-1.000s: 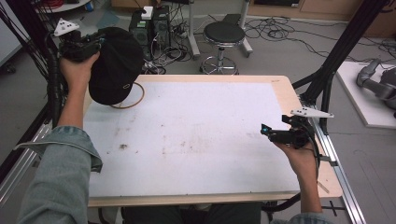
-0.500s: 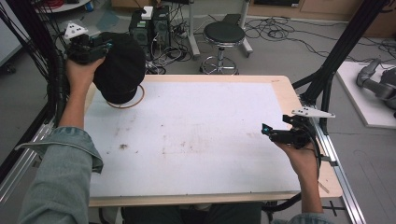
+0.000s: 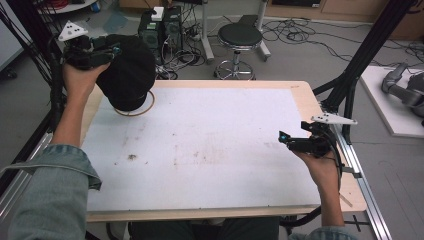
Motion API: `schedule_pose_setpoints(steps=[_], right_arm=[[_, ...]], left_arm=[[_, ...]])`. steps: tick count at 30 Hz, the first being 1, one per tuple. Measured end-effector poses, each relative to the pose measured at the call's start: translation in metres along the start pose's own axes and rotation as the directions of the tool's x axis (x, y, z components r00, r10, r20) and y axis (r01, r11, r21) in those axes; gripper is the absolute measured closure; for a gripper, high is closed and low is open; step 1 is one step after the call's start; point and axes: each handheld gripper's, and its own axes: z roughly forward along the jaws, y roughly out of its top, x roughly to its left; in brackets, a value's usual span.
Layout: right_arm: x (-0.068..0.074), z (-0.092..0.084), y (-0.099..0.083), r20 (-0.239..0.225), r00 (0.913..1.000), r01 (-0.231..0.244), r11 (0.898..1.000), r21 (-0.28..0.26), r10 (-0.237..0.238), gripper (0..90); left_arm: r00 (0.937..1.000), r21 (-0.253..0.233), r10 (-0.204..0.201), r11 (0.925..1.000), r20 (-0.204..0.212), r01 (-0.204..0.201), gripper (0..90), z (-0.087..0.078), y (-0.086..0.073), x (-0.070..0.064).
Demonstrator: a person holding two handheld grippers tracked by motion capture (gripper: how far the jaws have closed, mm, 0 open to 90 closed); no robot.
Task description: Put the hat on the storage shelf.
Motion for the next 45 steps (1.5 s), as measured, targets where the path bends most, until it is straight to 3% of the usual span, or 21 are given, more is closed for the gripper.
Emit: schedule_pose_setpoints(steps=[4,7,11,23,32,45], right_arm=[[0.001,0.003,0.002,-0.006,1.0000,0.001,1.000,0.002,-0.001,5.8],[0.001,0.005,0.002,-0.010,0.9999,0.002,1.000,0.004,-0.002,5.8],[0.001,0.006,0.003,-0.012,0.9999,0.001,1.000,0.003,-0.001,5.8],[0.002,0.007,0.005,-0.022,0.9998,0.000,1.000,-0.006,-0.001,5.8],[0.003,0.009,0.006,-0.028,0.9996,0.004,1.000,-0.006,-0.004,5.8],[0.004,0.010,0.006,-0.029,0.9996,0.000,1.000,-0.002,0.000,5.8]], left_arm=[[0.9998,0.017,0.017,0.9997,0.008,-0.017,36.8,-0.010,-0.004,-0.008],[0.9984,0.022,0.057,0.9981,0.000,-0.057,35.8,-0.018,-0.011,-0.015],[0.9967,0.046,0.081,0.9956,0.005,-0.081,35.7,-0.027,-0.019,-0.021],[0.9990,0.057,0.035,0.9977,0.027,-0.037,32.1,-0.054,-0.050,-0.033],[0.9963,0.060,0.058,0.9963,0.062,-0.062,30.9,-0.067,-0.071,-0.051],[0.9959,0.058,0.038,0.9974,0.082,-0.043,25.8,-0.084,-0.097,-0.069]])
